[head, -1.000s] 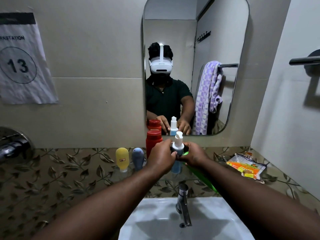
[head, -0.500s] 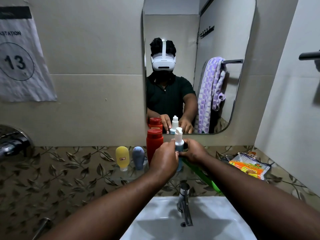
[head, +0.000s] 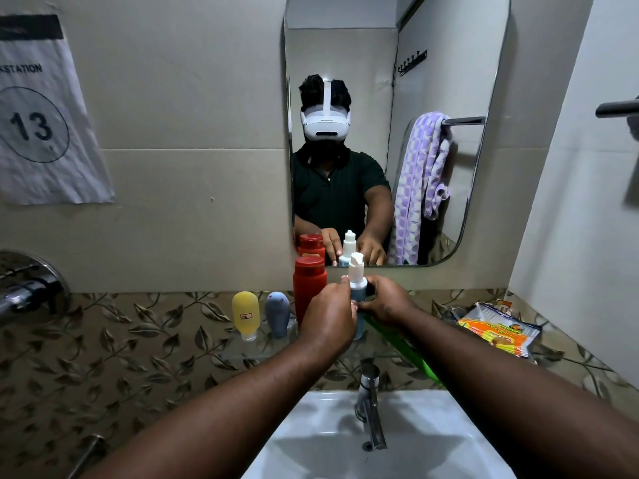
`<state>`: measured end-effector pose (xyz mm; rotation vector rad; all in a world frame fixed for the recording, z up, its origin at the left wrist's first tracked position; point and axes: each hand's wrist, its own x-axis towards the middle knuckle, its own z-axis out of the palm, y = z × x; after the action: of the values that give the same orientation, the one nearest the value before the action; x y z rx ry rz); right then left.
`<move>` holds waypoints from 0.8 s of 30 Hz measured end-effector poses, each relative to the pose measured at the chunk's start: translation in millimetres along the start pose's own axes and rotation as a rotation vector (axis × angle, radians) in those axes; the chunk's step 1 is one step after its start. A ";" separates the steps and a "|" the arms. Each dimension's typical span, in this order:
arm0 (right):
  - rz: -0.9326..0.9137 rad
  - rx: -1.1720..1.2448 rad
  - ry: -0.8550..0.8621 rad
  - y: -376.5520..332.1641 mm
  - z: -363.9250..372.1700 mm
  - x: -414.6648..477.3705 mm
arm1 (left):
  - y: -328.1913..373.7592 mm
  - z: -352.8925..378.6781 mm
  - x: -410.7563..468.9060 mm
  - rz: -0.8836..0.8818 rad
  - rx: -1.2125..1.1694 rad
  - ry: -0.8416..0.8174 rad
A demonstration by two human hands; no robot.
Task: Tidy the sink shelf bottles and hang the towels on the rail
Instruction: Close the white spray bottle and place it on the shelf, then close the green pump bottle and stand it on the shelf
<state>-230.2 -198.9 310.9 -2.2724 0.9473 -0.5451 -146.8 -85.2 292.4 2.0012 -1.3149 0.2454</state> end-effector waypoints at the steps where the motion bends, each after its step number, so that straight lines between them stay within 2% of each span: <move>1: 0.001 0.000 -0.001 0.2 0.0 -0.3 | 0.5 -0.6 -0.4 0.000 -0.008 -0.004; 8: 0.040 -0.035 -0.015 6.1 -8.1 -6.6 | 3.2 -9.9 -10.7 0.011 -0.033 -0.051; 13: 0.074 -0.107 0.005 15.8 -30.1 -9.5 | 7.2 -15.1 -19.6 0.056 -0.004 -0.021; 20: 0.140 -0.363 -0.018 38.2 -61.7 -17.6 | 15.8 -15.4 -42.6 0.183 0.062 0.052; 24: 0.239 -0.470 -0.080 51.4 -63.2 -28.0 | 20.8 1.3 -61.3 0.305 0.116 -0.004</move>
<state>-309.8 -230.6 318.7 -2.5072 1.3983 -0.1325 -193.4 -46.4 269.5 1.8875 -1.6404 0.4694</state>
